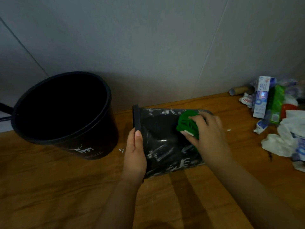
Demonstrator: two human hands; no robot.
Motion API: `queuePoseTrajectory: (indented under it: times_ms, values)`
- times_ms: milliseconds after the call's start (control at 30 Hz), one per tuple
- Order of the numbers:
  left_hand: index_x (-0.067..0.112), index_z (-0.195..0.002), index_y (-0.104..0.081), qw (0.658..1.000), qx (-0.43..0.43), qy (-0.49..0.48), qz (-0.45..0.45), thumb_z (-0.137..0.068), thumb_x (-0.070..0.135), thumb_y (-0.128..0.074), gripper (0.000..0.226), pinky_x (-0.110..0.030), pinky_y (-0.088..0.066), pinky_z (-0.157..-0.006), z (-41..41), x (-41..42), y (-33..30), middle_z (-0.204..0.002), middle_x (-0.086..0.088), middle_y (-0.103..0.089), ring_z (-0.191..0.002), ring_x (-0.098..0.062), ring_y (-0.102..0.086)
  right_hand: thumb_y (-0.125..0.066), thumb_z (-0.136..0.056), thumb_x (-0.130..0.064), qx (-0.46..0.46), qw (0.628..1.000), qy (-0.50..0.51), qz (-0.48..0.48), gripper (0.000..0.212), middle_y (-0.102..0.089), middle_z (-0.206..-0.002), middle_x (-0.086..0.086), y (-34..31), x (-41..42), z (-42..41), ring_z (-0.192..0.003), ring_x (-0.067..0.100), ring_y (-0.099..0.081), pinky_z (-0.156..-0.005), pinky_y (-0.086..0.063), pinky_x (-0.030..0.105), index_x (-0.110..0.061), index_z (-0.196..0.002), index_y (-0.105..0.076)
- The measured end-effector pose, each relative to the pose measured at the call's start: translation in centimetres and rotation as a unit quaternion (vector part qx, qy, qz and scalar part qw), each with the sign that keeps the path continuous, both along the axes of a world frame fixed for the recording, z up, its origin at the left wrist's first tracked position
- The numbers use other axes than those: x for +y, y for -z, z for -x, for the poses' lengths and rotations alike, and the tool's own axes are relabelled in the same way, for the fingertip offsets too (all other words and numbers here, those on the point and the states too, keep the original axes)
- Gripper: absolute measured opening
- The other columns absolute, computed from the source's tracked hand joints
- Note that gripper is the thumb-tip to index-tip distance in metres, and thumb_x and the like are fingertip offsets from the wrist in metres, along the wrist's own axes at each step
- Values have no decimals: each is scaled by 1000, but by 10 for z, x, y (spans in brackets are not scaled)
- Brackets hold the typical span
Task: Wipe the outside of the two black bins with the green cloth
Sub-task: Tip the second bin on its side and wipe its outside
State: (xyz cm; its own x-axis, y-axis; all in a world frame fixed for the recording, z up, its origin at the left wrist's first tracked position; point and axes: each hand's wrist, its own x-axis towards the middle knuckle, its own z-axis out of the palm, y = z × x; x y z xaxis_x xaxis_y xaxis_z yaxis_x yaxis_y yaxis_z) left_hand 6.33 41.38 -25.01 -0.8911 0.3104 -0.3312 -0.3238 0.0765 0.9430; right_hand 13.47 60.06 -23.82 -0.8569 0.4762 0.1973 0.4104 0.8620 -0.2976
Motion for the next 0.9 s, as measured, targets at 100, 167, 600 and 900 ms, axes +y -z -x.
queuePoseTrajectory:
  times_ms: [100, 167, 600, 900]
  values:
    - [39, -136, -46, 1000, -2, 8, -1, -102, 52, -30, 41, -44, -51, -97, -1, -1, 0, -125, 4, -61, -115, -17, -60, -66, -87, -31, -1, 998, 30, 46, 54, -53, -131, 9, -2, 17, -6, -122, 27, -41, -96, -40, 39, -15, -135, -47]
    - [39, -138, -45, 1000, -3, 10, 0, -101, 53, -30, 42, -45, -50, -99, -1, -1, 1, -127, 4, -60, -117, -17, -59, -64, -88, -30, 6, 998, 53, 44, 53, -54, -128, 12, -2, 28, -13, -118, 28, -43, -92, -41, 39, -14, -136, -46]
    - [41, -136, -47, 1000, 0, 6, 6, -101, 53, -30, 41, -43, -50, -98, -2, 0, 2, -125, 6, -61, -116, -16, -59, -60, -88, -37, 5, 997, 77, -19, 45, -54, -127, 15, 4, 44, -6, -115, 32, -42, -91, -40, 41, -14, -126, -53]
    - [39, -133, -50, 1000, 21, 0, 12, -101, 52, -30, 40, -37, -50, -96, -2, -2, 5, -121, 8, -63, -114, -11, -60, -61, -88, -36, -11, 997, 77, 5, 53, -45, -139, 9, 8, 31, -10, -127, 29, -36, -102, -37, 42, -20, -136, -46]
